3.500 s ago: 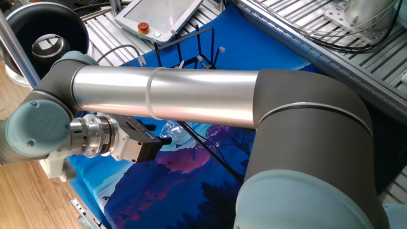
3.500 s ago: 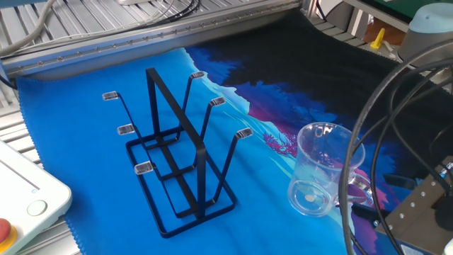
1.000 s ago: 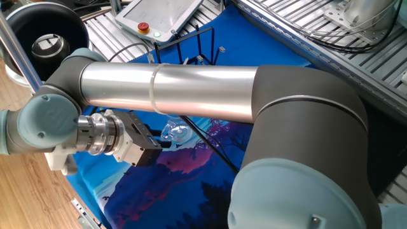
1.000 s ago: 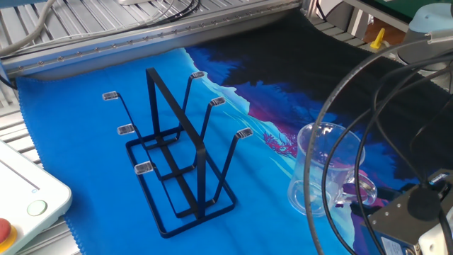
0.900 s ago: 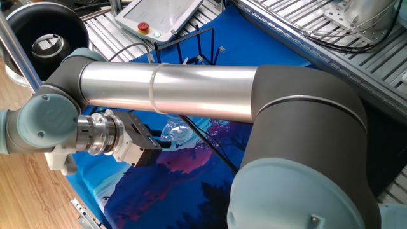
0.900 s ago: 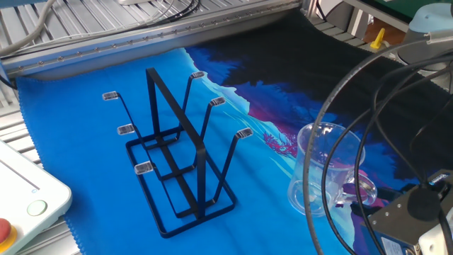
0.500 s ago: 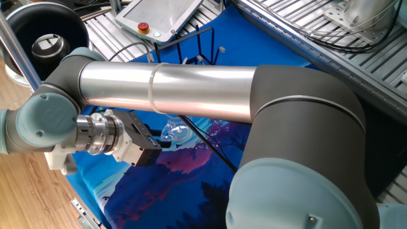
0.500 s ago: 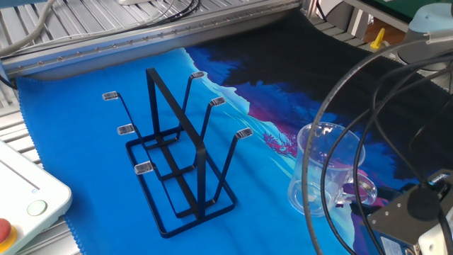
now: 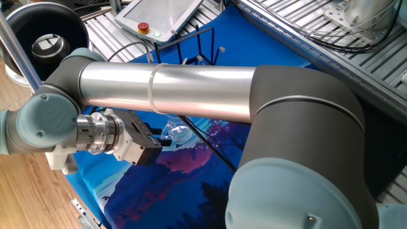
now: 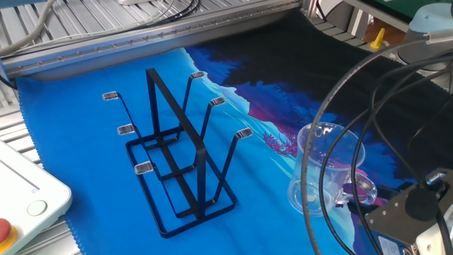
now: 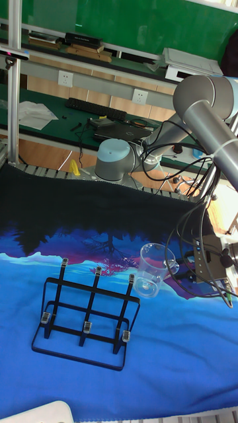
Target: Put the cup on the cup rack
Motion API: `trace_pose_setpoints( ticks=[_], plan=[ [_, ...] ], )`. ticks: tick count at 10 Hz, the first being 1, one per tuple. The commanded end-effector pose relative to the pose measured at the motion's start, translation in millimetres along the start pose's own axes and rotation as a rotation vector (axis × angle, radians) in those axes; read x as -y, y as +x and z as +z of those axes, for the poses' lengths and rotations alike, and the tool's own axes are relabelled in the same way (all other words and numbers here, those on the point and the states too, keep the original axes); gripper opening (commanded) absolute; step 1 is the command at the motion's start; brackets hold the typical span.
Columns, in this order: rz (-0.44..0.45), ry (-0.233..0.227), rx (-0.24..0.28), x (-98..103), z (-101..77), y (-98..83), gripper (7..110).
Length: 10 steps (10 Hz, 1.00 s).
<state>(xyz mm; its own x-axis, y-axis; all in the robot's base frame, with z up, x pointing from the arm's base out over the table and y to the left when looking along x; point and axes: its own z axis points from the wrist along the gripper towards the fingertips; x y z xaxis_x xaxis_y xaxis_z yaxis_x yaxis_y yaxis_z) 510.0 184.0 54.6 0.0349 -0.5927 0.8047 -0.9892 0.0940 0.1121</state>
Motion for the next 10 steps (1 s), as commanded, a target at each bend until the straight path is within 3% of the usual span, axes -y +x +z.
trace_pose_setpoints(
  ticks=[1,10],
  plan=[
    [-0.009,-0.003,0.002,0.8,1.9,0.0,44],
    [0.011,-0.012,0.0,0.1,2.6,-4.3,44]
  ],
)
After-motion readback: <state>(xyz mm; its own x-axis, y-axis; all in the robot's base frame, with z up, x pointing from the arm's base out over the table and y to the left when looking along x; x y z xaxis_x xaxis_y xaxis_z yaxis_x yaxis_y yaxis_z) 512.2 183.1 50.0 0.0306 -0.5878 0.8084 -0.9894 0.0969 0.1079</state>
